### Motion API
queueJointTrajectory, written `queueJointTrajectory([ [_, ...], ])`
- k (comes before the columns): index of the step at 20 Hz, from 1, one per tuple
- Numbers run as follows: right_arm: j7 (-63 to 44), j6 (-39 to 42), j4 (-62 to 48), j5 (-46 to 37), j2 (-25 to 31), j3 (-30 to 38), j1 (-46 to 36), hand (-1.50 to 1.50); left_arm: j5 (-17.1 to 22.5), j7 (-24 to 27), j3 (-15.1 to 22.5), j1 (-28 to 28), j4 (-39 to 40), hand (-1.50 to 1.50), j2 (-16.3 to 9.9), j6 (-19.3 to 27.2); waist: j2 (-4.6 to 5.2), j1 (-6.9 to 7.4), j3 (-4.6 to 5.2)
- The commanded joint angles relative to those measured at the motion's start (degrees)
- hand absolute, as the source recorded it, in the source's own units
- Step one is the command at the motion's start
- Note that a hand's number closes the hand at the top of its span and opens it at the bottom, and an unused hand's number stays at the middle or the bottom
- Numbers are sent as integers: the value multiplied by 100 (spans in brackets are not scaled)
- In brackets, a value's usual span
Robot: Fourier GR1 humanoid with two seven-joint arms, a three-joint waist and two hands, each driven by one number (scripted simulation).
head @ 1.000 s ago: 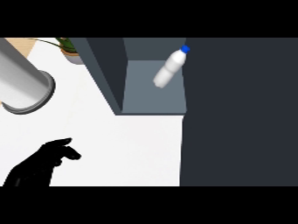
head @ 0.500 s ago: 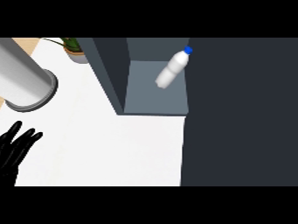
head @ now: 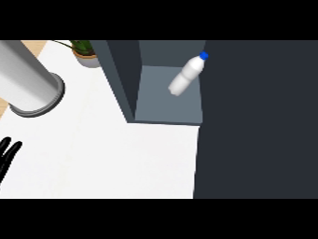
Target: Pick up the bottled water, place it into the cabinet and close the cabinet
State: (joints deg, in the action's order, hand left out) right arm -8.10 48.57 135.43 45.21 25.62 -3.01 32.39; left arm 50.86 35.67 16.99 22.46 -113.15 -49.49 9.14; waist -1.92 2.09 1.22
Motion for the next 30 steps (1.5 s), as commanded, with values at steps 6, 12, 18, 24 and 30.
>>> queueJointTrajectory([
  [6, -860, -936, 1284, -801, -46, -709, -794, 150, 262, 87, -362, 486, -2, -150, -299, -466, -47, 67, 23],
  [12, -1341, -1607, 948, -1012, -203, -1337, -1624, 150, 326, 231, -651, 709, 126, -150, -449, -730, -29, 192, 27],
  [18, -1779, -2427, 592, -1057, -595, -1933, -2704, 150, 422, 276, -861, 872, 77, -150, -624, -1046, -6, 314, 19],
  [24, -2134, -3473, 29, -1241, -1362, -2576, -3771, 150, 609, 327, -1202, 1056, 244, -150, -785, -1363, 10, 341, -2],
  [30, -2819, -4450, -919, -1667, -2263, -3174, -5288, 150, 724, 498, -1545, 1252, 423, -150, -903, -1840, 98, 517, -26],
])
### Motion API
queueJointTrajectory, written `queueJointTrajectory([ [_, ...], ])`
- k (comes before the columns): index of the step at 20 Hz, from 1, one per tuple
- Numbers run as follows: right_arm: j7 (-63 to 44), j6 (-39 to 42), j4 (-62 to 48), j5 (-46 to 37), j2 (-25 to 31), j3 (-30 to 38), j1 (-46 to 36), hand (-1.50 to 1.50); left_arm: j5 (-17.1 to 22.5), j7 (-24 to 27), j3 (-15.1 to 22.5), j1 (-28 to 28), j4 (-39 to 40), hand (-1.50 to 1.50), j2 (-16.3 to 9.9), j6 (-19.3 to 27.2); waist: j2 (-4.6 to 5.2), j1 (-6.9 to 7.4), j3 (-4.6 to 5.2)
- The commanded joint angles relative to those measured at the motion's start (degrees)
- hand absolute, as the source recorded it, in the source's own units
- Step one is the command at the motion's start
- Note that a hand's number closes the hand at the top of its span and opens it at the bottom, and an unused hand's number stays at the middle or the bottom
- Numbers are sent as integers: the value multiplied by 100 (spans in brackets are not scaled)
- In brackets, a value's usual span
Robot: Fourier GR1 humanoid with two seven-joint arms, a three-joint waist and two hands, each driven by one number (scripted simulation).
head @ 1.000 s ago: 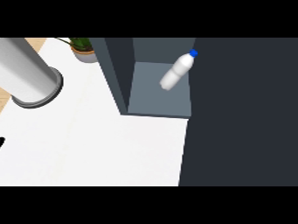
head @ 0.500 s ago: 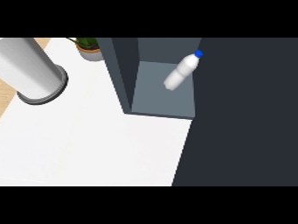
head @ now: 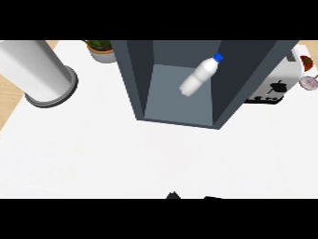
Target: Pick up the bottled water, place it into the cabinet and close the cabinet
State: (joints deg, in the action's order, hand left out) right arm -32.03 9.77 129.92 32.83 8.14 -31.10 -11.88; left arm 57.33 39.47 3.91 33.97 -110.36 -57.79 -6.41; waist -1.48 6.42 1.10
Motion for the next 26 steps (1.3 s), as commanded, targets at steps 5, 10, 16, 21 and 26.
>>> queueJointTrajectory([
  [5, -903, -1068, -1417, 159, -798, -795, -2381, 150, 236, 157, -393, 302, 169, -150, -92, -645, 126, 157, -56],
  [10, -745, -1093, -2327, 1331, -808, -230, -3904, 150, 57, 432, -704, 905, 286, -150, -23, -1090, 132, 72, -94],
  [16, -536, -994, -3626, 1907, -813, 211, -4226, 150, 260, 602, -1465, 1691, 477, -150, 89, -1836, 143, -190, -111],
  [21, -365, -505, -4429, 2115, -814, 497, -4052, 150, 230, 504, -1827, 1916, 399, -150, 355, -1918, 162, -346, -115],
  [26, -364, 77, -4758, 2191, -581, 986, -3874, 150, 19, 271, -1817, 1852, 331, -150, 737, -1922, 161, -498, -114],
])
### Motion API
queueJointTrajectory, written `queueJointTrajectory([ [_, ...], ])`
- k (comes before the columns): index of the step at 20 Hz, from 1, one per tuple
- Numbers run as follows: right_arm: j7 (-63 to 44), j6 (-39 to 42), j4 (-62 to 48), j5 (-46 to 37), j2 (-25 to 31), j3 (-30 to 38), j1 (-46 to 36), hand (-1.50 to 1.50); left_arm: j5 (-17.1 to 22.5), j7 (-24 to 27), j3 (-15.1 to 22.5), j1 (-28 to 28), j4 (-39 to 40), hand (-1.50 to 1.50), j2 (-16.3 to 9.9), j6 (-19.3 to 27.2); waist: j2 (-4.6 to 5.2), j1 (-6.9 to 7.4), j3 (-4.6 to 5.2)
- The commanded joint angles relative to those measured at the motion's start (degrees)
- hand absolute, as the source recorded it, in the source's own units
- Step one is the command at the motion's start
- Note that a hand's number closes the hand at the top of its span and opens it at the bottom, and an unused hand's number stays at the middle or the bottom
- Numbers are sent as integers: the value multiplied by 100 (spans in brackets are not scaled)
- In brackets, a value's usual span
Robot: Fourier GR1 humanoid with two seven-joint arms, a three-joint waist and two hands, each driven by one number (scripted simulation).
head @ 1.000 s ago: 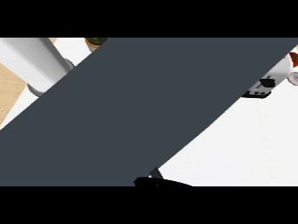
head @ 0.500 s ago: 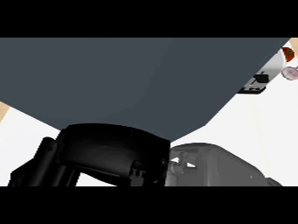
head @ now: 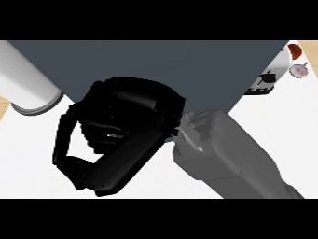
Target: Pick up the bottled water, place it into the cabinet and close the cabinet
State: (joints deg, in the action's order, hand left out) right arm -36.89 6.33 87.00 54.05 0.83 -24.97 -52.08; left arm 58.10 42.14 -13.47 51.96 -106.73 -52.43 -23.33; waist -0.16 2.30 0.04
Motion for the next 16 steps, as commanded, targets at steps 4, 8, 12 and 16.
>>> queueJointTrajectory([
  [4, 413, 786, -1150, -95, 355, 773, 161, 150, -85, -98, -369, 203, -65, -150, 329, -378, 29, -61, -9],
  [8, 720, 1115, -1720, -305, 557, 1168, -71, 150, 195, -342, -741, 277, -74, -150, 263, -764, 37, -42, -10],
  [12, 1244, 1308, -2093, -796, 495, 1308, -447, 150, -239, -287, -446, 12, 206, -150, 722, -827, 39, -49, 1],
  [16, 1730, 1064, -2186, -1422, 267, 1198, -476, 150, -259, -600, -374, -211, 91, -150, 755, -646, 44, -86, 0],
])
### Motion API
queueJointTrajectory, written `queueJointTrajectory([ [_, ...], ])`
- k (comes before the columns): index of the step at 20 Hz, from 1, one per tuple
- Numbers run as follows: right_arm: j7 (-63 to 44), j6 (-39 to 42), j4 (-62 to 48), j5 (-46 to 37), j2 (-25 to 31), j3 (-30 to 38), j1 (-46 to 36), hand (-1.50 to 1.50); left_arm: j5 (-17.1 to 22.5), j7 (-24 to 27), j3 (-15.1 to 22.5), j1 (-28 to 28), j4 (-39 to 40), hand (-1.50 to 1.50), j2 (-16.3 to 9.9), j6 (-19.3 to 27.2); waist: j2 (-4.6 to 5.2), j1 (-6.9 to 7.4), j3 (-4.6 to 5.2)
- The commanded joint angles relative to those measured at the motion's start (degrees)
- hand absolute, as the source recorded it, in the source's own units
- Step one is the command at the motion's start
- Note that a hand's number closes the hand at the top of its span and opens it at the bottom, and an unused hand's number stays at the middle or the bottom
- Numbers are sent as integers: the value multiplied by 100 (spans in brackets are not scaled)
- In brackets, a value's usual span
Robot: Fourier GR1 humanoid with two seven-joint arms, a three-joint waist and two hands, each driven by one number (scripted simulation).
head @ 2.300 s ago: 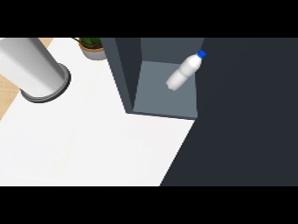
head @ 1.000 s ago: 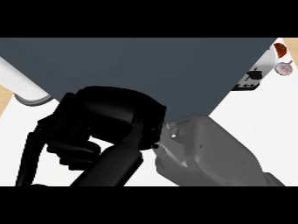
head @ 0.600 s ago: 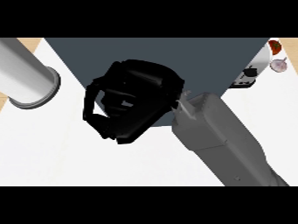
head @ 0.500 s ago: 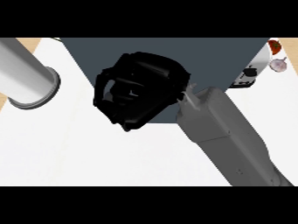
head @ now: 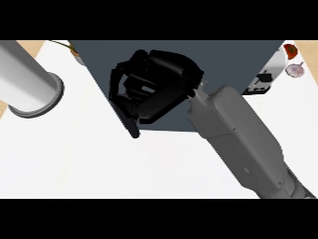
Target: Pick up the bottled water, place it into the cabinet and close the cabinet
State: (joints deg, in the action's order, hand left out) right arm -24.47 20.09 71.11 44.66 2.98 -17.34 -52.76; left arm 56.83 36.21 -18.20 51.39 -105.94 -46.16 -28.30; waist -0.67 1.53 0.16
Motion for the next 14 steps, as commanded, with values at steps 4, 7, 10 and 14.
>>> queueJointTrajectory([
  [4, 825, -497, -707, -697, 20, 696, -718, -150, -134, -56, -81, -83, -11, -150, 179, -246, 91, 60, -11],
  [7, 1013, -425, -705, -902, 206, 774, -778, -150, -55, -224, -98, -185, -169, -150, 172, -70, 96, 34, -17],
  [10, 794, -649, -764, -825, 336, 1026, -1171, -150, -89, -270, -24, -386, 33, -150, 161, -114, 105, 13, -7],
  [14, 904, -746, -798, -910, 351, 1103, -1166, -150, -233, -324, 83, -396, -131, -150, 231, -162, 112, 73, -11],
])
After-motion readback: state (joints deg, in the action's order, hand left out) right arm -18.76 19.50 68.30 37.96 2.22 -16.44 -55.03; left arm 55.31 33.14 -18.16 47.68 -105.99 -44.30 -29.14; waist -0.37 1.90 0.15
